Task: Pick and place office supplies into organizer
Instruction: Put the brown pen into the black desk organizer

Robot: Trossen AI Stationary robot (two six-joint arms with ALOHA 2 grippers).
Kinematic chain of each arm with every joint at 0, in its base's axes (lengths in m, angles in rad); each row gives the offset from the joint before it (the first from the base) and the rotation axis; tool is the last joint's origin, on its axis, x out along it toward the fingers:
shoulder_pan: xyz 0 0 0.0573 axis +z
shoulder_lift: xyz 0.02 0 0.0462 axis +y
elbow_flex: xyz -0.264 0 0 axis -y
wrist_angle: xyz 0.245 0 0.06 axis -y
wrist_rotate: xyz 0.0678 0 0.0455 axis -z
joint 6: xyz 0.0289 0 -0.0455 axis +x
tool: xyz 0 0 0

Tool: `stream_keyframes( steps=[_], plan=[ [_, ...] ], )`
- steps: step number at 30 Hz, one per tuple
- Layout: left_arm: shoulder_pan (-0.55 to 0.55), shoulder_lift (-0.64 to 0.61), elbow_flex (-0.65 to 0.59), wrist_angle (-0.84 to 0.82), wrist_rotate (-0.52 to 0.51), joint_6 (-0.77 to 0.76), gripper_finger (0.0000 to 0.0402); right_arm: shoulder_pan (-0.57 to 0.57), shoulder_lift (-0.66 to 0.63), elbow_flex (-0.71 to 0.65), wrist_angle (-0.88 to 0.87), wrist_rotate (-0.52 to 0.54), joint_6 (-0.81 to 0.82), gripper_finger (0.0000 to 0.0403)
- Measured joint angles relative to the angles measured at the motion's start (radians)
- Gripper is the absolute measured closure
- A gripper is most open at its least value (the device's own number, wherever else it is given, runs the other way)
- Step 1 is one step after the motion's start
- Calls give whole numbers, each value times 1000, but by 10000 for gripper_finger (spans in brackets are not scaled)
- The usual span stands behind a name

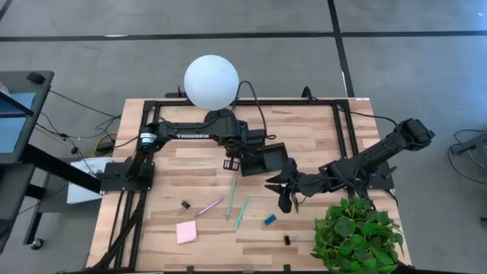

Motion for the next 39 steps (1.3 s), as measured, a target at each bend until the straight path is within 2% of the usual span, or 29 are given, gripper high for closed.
stream_keyframes(
  steps=[6, 14, 18, 21, 24, 28, 31, 34, 39],
  plan=[
    [0, -8, 15, 49, -31, -36, 309, 0, 0, 0, -3, 0, 0, 315],
    [-15, -13, 213, -233, 11, -221, 307, 0, 0, 0, -33, 0, 2, 315],
    [-40, -52, 299, -238, 4, -273, 306, 3, 0, 0, -76, 16, 53, 315],
    [-63, -113, 327, -238, -21, -333, 306, 31, 0, 0, -154, 107, 150, 315],
    [-98, -210, 308, -241, -109, -419, 306, 102, 0, 0, -265, 259, 285, 315],
    [-180, -355, 206, -240, -332, -564, 306, 217, 0, 0, -361, 449, 449, 315],
    [-247, -466, 58, -218, -474, -672, 306, 286, 0, 0, -409, 545, 539, 315],
    [-300, -575, -146, -138, -528, -775, 306, 328, 2, 0, -478, 574, 667, 315],
    [-341, -734, -523, 164, -569, -805, 306, 318, 46, 0, -589, 572, 806, 315]
  ],
)
